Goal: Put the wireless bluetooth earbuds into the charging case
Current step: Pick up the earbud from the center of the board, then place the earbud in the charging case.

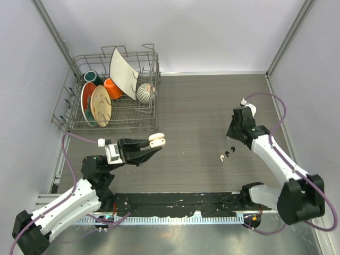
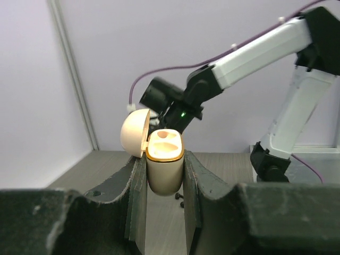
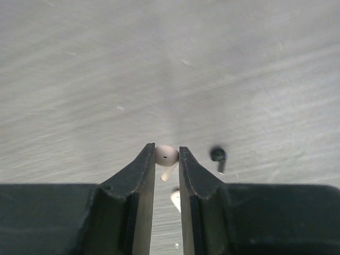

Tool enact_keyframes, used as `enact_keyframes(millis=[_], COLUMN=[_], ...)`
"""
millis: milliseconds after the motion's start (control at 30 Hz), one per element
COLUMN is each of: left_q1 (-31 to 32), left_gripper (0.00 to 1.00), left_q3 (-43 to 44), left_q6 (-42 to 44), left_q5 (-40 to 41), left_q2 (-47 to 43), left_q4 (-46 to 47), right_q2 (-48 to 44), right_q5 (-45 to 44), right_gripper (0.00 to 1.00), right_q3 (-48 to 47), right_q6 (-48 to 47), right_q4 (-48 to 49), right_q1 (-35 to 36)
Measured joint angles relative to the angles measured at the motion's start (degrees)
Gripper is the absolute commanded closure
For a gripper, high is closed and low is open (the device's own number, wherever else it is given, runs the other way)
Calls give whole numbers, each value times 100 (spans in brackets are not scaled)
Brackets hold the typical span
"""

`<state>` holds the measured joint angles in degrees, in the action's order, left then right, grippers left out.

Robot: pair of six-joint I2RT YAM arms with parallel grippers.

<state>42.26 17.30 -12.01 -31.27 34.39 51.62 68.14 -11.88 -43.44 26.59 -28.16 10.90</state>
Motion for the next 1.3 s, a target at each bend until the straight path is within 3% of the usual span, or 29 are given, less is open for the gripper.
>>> enact_keyframes(millis=[367, 833, 1067, 1300], left_q1=[0, 0, 0, 0], left_gripper=[100, 100, 100, 100], left_q3=[-96, -107, -107, -107], left_q6=[-83, -129, -136, -146], left_q5=[822, 1252, 1329, 1331], left_q2=[107, 315, 428, 420], left_q4=[42, 98, 125, 114], right_q2=[-1456, -1272, -837, -634], right_q5=[-791, -2433, -2688, -2544], right_gripper=[99, 99, 99, 99], right_q3=[-1137, -2138, -2262, -2262], right_q6=[-356, -1399, -1906, -2076], right_q4=[299, 1526, 2218, 2487], right_q1=[1943, 5488, 6310, 6476])
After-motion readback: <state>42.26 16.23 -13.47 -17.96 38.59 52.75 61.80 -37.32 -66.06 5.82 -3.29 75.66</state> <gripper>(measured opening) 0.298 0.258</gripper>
